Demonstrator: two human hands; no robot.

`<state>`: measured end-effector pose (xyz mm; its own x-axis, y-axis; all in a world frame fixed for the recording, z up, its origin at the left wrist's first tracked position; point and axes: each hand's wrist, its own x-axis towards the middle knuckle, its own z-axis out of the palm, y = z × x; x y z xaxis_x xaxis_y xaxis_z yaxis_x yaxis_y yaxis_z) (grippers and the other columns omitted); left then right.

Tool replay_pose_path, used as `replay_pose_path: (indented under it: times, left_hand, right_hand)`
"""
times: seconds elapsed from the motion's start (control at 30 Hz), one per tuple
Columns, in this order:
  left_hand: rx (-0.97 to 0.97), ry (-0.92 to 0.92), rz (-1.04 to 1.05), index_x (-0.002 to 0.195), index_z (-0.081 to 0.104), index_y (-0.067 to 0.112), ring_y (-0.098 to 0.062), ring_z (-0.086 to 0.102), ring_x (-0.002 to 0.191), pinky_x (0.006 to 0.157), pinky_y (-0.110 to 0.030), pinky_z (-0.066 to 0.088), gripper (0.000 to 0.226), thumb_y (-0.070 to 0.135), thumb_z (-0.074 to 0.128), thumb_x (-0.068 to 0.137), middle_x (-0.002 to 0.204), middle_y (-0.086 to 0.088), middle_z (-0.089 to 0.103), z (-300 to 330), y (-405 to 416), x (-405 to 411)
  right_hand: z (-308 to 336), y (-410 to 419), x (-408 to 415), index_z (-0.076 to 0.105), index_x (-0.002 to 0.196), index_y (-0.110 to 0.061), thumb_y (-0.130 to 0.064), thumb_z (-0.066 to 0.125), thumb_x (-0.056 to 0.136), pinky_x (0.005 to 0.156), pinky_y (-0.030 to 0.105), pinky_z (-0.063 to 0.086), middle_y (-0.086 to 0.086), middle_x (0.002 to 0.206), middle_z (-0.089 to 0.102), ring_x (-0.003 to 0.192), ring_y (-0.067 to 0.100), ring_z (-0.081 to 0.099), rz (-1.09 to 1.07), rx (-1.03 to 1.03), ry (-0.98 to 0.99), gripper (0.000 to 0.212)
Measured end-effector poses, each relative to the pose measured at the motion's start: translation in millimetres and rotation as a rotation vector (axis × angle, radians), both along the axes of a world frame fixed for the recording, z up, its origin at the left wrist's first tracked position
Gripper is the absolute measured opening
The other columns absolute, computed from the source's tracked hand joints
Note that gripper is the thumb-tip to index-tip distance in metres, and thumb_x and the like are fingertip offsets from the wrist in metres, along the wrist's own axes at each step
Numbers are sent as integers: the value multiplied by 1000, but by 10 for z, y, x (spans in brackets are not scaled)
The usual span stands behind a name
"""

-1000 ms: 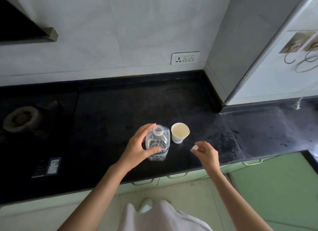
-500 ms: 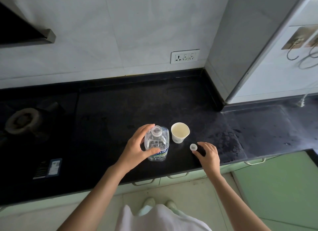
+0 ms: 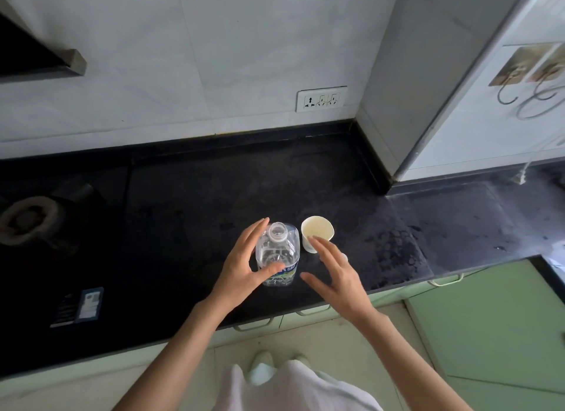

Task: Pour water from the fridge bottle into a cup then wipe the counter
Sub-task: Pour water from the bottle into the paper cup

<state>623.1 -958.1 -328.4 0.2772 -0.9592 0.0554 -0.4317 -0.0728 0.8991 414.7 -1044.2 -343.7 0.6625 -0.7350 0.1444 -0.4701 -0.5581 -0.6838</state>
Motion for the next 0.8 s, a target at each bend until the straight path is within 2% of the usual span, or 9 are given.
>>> replay_pose_path:
  times: [0.07, 0.17, 0.27, 0.33, 0.43, 0.57, 0.63, 0.73, 0.8]
  left_hand:
    - [12, 41, 10, 149, 28, 32, 5, 33, 135, 104, -10, 33, 86, 41, 75, 78, 148, 20, 34, -45, 24, 2]
    - [15, 94, 7, 150, 23, 34, 6, 34, 135, 105, -14, 35, 89, 35, 75, 77, 147, 23, 34, -95, 64, 8]
    - [19, 51, -24, 151, 19, 34, 6, 31, 136, 106, -16, 34, 92, 28, 76, 79, 148, 26, 30, -136, 72, 50]
    - [26, 35, -45, 151, 16, 38, 7, 29, 137, 108, -17, 33, 92, 32, 75, 80, 149, 25, 28, -158, 66, 73]
    - [13, 37, -64, 151, 16, 40, 1, 29, 139, 111, -26, 34, 91, 46, 72, 80, 152, 15, 31, -187, 51, 89]
    - [-20, 95, -62, 149, 22, 39, -6, 35, 139, 110, -44, 39, 88, 44, 72, 77, 151, 11, 36, -229, 36, 93]
    - [-36, 100, -63, 148, 25, 39, -6, 37, 138, 109, -44, 39, 87, 43, 73, 76, 150, 11, 37, -230, 20, 64]
    - [-67, 121, -94, 147, 29, 40, -8, 40, 136, 109, -40, 40, 84, 40, 74, 76, 148, 11, 40, -218, -30, -31]
    - [-77, 136, -129, 146, 30, 40, -10, 41, 135, 108, -36, 40, 82, 38, 74, 76, 147, 10, 41, -205, -58, -130]
  right_hand:
    - [18, 8, 98, 21, 148, -40, -48, 59, 88, 98, 21, 39, -23, 149, 24, 132, 1, 35, 52, 31, 30, 71]
    - [-2, 0, 198, 11, 150, -38, -46, 60, 89, 107, 22, 34, -25, 152, 17, 138, 5, 31, 99, 98, 9, 79]
    - [-28, 21, 261, -1, 151, -38, -44, 58, 90, 111, 22, 28, -21, 157, 9, 143, 4, 21, 114, 150, 46, 85]
    - [-36, 48, 307, -8, 150, -38, -41, 56, 93, 110, 23, 27, -18, 158, 7, 143, 6, 20, 111, 186, 76, 86]
    - [-57, 90, 359, -10, 149, -39, -41, 52, 95, 109, 24, 27, -18, 158, 8, 143, 6, 19, 70, 235, 78, 81]
    - [-62, 139, 370, -13, 144, -51, -45, 50, 95, 110, 15, 22, -21, 157, 9, 139, -9, 12, 13, 269, 57, 80]
    - [-36, 164, 351, -15, 141, -56, -45, 50, 94, 110, 14, 20, -24, 156, 9, 141, -7, 13, -4, 275, 47, 81]
    - [-13, 217, 247, -15, 139, -59, -42, 52, 93, 112, 20, 23, -25, 155, 10, 143, 0, 18, -59, 289, 15, 83]
    - [-5, 269, 136, -13, 141, -57, -33, 56, 94, 113, 18, 22, -28, 154, 8, 143, -2, 18, -106, 280, -9, 87]
